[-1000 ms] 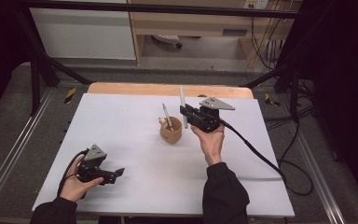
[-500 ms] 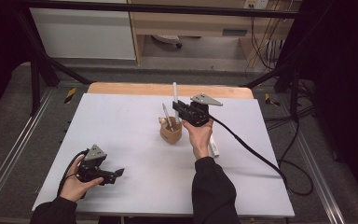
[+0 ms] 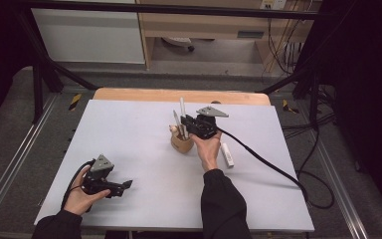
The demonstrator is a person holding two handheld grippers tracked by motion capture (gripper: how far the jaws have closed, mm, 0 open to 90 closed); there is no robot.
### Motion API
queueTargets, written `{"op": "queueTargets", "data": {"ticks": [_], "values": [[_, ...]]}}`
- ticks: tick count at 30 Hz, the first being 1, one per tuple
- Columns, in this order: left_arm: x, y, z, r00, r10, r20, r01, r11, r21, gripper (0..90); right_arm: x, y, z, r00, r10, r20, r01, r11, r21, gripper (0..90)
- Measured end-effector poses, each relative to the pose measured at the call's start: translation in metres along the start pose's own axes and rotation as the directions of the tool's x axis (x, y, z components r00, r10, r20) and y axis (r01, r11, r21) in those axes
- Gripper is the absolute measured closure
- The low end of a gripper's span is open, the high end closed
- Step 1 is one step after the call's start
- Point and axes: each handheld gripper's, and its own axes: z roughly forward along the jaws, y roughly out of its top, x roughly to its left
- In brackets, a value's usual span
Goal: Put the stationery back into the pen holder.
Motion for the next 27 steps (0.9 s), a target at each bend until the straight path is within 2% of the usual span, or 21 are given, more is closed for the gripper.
{"op": "queueTargets", "data": {"ticks": [9,19,25,27], "values": [[0.000,0.000,0.001,1.0000,0.001,-0.001,-0.001,1.0000,0.003,5.7,-0.004,-0.017,0.001,0.9999,-0.010,-0.011,0.010,0.999,0.033,78.9],[-0.001,0.000,0.001,1.0000,0.003,-0.002,-0.003,1.0000,0.008,5.7,-0.007,-0.024,-0.001,0.9991,-0.037,-0.020,0.038,0.998,0.055,78.1],[-0.001,0.000,0.001,1.0000,0.002,-0.003,-0.002,1.0000,0.005,5.7,-0.006,-0.017,-0.011,0.9979,-0.059,-0.028,0.060,0.997,0.054,70.3],[-0.001,0.000,0.001,1.0000,0.002,-0.002,-0.002,1.0000,0.004,5.7,-0.006,-0.013,-0.017,0.9967,-0.077,-0.026,0.079,0.995,0.058,65.1]]}}
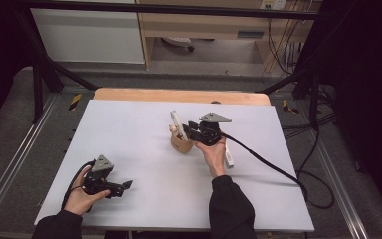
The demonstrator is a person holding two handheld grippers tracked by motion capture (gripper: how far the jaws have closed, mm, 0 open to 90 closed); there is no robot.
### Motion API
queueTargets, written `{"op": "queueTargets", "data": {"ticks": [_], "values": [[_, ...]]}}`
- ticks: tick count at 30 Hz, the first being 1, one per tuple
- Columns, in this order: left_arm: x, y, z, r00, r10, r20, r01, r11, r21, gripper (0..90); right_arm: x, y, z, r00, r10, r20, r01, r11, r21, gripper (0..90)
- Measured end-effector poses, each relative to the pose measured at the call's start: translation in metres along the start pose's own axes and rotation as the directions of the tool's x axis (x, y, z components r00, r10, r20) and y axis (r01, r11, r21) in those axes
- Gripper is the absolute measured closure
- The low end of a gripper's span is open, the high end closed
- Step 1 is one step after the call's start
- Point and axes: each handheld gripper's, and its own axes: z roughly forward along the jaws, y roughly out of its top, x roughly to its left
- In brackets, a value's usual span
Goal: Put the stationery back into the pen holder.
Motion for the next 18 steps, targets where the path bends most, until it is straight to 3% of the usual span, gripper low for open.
{"op": "queueTargets", "data": {"ticks": [11,18], "values": [[0.000,0.000,0.001,1.0000,0.006,0.000,-0.006,1.0000,0.007,5.7,-0.008,0.012,-0.048,0.9994,-0.028,0.020,0.025,0.993,0.119,24.0],[0.000,0.000,0.001,1.0000,0.006,0.000,-0.006,1.0000,0.007,5.7,-0.016,0.006,-0.071,0.9988,-0.040,0.029,0.035,0.985,0.169,13.3]]}}
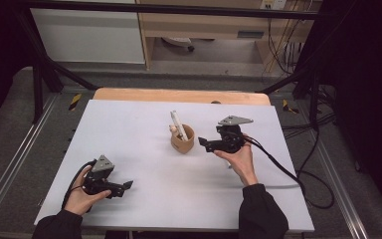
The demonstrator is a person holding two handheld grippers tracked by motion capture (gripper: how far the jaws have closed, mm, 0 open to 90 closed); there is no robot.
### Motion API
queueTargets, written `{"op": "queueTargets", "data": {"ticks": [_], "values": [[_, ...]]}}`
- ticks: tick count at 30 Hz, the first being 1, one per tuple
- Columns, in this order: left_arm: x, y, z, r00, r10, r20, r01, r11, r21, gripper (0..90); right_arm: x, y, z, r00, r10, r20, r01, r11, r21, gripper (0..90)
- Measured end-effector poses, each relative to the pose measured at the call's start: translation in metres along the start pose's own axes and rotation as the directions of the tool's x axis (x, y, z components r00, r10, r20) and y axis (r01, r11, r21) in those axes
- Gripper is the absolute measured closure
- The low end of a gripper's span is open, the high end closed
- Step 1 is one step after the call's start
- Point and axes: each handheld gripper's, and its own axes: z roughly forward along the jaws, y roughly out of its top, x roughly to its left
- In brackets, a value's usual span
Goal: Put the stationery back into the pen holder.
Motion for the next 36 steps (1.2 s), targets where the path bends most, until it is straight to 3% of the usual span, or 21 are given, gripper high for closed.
{"op": "queueTargets", "data": {"ticks": [7,17,21,25,36], "values": [[0.001,0.000,0.000,1.0000,-0.002,0.001,0.002,1.0000,0.001,5.7,-0.009,-0.011,-0.011,0.9997,0.006,0.024,-0.007,0.997,0.077,4.8],[0.001,-0.001,0.000,1.0000,-0.004,0.001,0.004,1.0000,0.000,5.2,-0.019,-0.027,-0.018,0.9979,0.021,0.062,-0.030,0.989,0.142,2.4],[0.001,-0.001,0.000,1.0000,-0.005,0.000,0.005,1.0000,-0.001,5.2,-0.022,-0.032,-0.017,0.9960,0.027,0.086,-0.041,0.984,0.175,3.2],[0.001,0.000,0.000,1.0000,-0.006,0.002,0.006,1.0000,0.000,5.2,-0.022,-0.034,-0.013,0.9912,-0.003,0.132,-0.027,0.975,0.219,5.2],[0.001,-0.001,0.001,1.0000,-0.004,0.006,0.004,1.0000,0.001,5.2,-0.031,-0.033,-0.001,0.9817,0.004,0.190,-0.055,0.964,0.260,14.5]]}}
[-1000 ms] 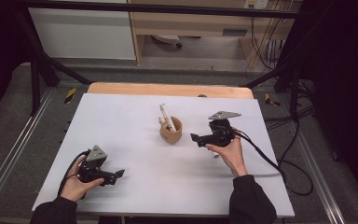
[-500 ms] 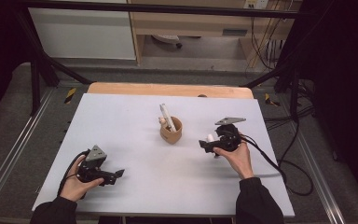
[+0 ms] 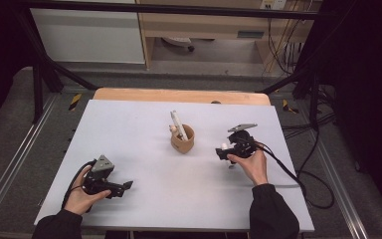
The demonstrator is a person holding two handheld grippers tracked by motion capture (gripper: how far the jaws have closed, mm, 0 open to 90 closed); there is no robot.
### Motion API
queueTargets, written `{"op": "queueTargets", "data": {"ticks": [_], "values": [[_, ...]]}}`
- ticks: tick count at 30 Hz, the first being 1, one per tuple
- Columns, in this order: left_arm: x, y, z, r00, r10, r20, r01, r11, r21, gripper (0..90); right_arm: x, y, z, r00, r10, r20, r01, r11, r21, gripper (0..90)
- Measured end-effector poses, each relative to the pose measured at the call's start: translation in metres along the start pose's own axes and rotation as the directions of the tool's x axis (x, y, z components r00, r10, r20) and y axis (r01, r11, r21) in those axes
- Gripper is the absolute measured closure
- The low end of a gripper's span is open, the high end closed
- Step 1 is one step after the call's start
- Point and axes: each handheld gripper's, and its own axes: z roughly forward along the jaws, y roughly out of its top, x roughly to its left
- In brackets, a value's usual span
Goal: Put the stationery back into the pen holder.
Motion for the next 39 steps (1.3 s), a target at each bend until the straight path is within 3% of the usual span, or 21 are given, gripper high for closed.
{"op": "queueTargets", "data": {"ticks": [11,28,39], "values": [[0.000,0.000,0.001,1.0000,-0.001,0.001,0.001,1.0000,0.000,5.2,-0.004,-0.004,0.017,0.9970,0.062,0.046,-0.066,0.995,0.072,31.0],[-0.002,0.000,0.001,1.0000,0.006,0.002,-0.006,1.0000,0.005,5.2,-0.003,-0.004,0.022,0.9934,0.111,0.028,-0.114,0.981,0.158,53.0],[-0.002,0.000,0.001,1.0000,0.008,0.002,-0.008,0.9999,0.007,5.2,-0.004,-0.004,0.027,0.9913,0.125,0.040,-0.131,0.972,0.196,61.1]]}}
